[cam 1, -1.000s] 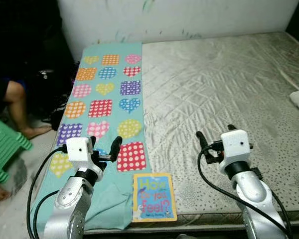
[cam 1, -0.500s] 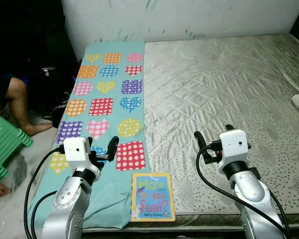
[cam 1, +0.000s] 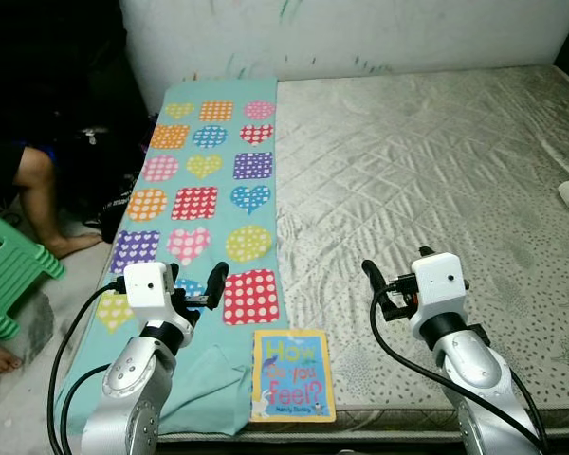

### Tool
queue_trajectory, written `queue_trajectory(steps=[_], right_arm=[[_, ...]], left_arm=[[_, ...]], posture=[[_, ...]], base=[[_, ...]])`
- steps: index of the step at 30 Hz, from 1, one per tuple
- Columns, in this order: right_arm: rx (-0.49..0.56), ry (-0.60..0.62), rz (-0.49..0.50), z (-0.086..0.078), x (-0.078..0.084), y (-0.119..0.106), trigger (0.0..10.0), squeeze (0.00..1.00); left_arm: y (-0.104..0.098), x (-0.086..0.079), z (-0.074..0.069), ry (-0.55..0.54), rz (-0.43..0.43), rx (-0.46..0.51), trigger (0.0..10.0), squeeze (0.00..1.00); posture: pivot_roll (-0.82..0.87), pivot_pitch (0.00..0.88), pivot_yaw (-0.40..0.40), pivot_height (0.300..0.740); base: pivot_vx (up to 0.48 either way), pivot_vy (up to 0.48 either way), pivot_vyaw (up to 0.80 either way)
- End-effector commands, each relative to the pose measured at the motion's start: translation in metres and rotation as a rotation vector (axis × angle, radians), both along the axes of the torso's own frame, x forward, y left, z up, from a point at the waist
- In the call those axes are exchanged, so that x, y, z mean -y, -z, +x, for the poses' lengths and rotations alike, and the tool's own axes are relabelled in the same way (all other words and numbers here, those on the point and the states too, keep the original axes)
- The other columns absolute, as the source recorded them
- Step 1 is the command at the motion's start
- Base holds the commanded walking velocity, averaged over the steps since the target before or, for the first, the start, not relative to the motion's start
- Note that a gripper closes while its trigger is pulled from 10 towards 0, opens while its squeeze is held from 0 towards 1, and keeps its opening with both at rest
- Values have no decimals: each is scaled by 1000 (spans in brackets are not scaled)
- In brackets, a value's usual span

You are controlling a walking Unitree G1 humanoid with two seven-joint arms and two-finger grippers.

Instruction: Clean up the room

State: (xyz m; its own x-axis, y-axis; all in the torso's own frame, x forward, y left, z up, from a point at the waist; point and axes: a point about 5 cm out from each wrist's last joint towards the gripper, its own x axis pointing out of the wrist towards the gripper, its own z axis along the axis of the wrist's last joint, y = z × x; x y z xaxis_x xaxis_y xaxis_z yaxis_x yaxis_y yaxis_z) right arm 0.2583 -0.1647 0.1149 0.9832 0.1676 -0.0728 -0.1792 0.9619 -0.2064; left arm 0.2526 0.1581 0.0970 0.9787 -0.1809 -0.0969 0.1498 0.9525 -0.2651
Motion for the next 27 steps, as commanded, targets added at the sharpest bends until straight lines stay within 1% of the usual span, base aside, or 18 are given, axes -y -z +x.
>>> queue_trajectory(steps=[1, 11, 18, 27], right_arm=[[-11, -17, 17, 0, -4, 1, 10000, 0], [-12, -12, 13, 0, -3, 0, 10000, 0], [-8, -8, 10, 1, -3, 0, 10000, 0], [-1, 2, 12, 3, -1, -2, 10000, 0]], left_arm=[[1, -5, -1, -14, 10, -13, 10000, 0], [1, -5, -1, -12, 9, -9, 10000, 0], [-1, -5, 0, 1, 4, 10, 10000, 0], [0, -5, 1, 10, 5, 4, 10000, 0]], posture=[[-215, 104, 62, 740], [-215, 109, 63, 740], [-213, 109, 61, 740], [-212, 111, 58, 740]], base=[[0, 480, 0], [0, 480, 0], [0, 0, 0], [0, 0, 0]])
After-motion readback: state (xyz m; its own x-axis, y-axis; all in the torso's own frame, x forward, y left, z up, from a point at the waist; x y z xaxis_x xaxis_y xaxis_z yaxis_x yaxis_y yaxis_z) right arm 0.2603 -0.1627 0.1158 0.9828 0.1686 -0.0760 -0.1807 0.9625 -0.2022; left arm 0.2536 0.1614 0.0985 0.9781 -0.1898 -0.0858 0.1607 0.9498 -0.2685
